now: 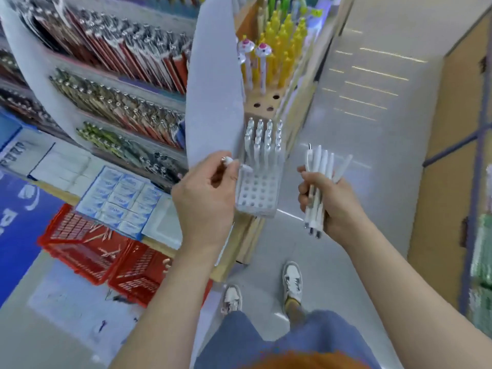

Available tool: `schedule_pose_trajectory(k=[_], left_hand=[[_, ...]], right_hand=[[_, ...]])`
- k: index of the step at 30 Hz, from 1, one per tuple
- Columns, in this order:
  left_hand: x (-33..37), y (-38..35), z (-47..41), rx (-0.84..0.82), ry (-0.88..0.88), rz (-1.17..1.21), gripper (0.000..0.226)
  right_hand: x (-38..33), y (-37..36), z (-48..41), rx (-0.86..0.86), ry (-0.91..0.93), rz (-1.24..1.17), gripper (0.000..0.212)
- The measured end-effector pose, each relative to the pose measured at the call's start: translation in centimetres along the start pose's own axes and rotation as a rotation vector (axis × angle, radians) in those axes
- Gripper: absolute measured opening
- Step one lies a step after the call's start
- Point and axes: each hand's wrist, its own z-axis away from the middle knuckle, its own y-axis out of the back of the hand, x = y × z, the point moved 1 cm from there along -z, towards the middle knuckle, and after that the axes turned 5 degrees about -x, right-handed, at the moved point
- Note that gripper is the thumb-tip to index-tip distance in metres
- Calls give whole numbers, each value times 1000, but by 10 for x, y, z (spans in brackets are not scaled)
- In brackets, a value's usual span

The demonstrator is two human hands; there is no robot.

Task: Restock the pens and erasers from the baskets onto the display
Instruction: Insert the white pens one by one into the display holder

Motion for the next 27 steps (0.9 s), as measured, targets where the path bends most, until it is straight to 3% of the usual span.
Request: schedule_pose_trajectory(k=[4, 12, 20, 27], left_hand=[[-2, -32, -10, 51, -72, -267, 9], [-27, -61, -18, 25, 50, -396, 13], [-29, -73, -34, -76, 49, -624, 21], [-24, -75, -39, -216, 223, -799, 26]], right_hand=[[-4, 6, -12, -79, -122, -111, 12], [-6, 13, -20, -174, -177, -90, 11], [-9, 9, -35, -247, -175, -1, 13], [-6, -1, -40, -266, -163, 27, 13]])
